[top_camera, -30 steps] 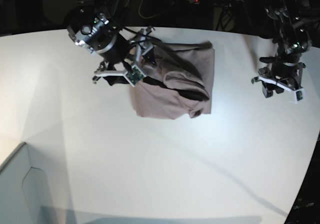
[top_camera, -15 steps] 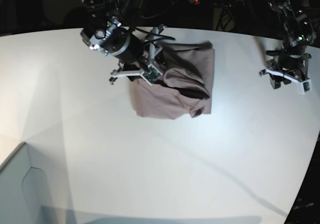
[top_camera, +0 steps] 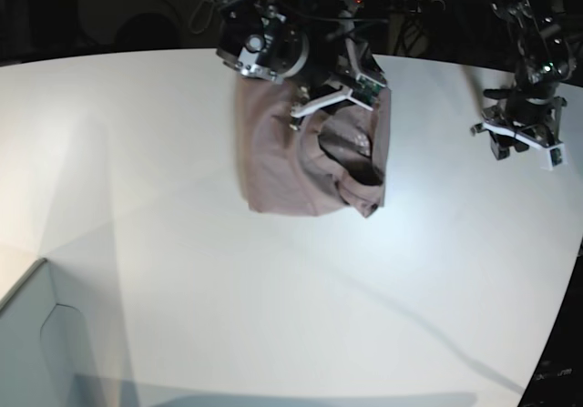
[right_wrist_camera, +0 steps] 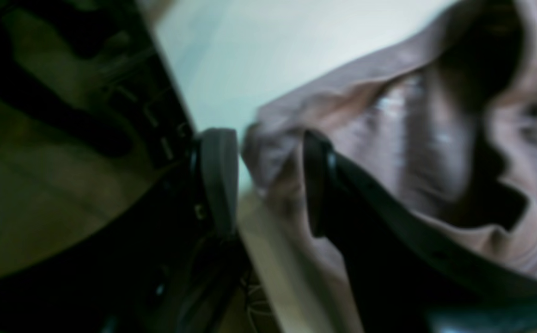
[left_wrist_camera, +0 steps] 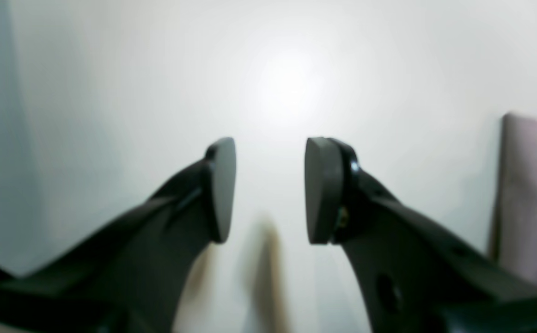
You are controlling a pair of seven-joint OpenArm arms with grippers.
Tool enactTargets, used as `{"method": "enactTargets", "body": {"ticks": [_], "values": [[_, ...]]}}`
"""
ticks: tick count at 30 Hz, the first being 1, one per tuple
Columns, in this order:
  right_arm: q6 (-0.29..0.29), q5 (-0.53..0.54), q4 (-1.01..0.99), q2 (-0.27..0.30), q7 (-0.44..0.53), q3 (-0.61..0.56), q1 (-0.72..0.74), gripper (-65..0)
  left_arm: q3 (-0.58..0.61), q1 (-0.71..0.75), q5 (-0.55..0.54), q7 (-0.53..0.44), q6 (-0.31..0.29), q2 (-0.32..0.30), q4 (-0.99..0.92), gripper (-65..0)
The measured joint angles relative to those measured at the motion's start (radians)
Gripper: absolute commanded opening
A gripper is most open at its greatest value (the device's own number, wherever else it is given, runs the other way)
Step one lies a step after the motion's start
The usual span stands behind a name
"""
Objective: Layout the t-shirt on the table in an organized manner, then fold the t-shirt properly
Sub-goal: 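Lower the folded end onto the bundle and open the right gripper, then reach the left gripper to the bundle's edge and grasp the fabric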
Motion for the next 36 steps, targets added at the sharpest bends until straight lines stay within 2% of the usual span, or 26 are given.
{"method": "enactTargets", "body": {"ticks": [8, 14, 18, 20, 23, 24, 26, 30, 36], "values": [[0.000, 0.003, 0.144, 0.014, -0.003, -0.024, -0.027, -43.1, -0.001, 0.002, 0.000, 0.000, 0.000, -0.011, 0.000, -41.2], [0.000, -0.002, 0.195, 0.009, -0.011, 0.120, 0.029, -43.1, 0.000, 0.004, 0.000, 0.004, 0.000, 0.000, 0.026, -41.1], [0.000, 0.005, 0.192, -0.003, 0.000, 0.205, 0.069, -43.1, 0.004, 0.005, -0.103, 0.051, 0.004, 0.049, 0.176, -41.0], [0.000, 0.004, 0.187, -0.003, -0.007, 0.249, 0.072, -43.1, 0.008, -0.005, -0.171, 0.167, 0.001, 0.073, 0.264, -37.0], [0.000, -0.003, 0.187, 0.002, -0.011, 0.293, 0.076, -43.1, 0.053, -0.021, -0.229, 0.293, 0.003, 0.101, 0.355, -22.5], [0.000, 0.001, 0.187, 0.001, -0.009, 0.305, 0.077, -43.1, 0.082, -0.029, -0.242, 0.318, 0.003, 0.109, 0.370, -16.7], [0.000, 0.000, 0.187, -0.002, -0.008, 0.322, 0.077, -43.1, 0.153, -0.034, -0.256, 0.344, 0.001, 0.117, 0.378, -11.3], [0.000, 0.000, 0.187, -0.001, -0.004, 0.345, 0.075, -43.1, 0.258, -0.032, -0.251, 0.346, -0.003, 0.121, 0.359, -12.8], [0.000, 0.000, 0.187, -0.001, -0.007, 0.356, 0.069, -43.1, 0.327, -0.082, -0.204, 0.345, 0.005, 0.121, 0.209, -16.3]]}}
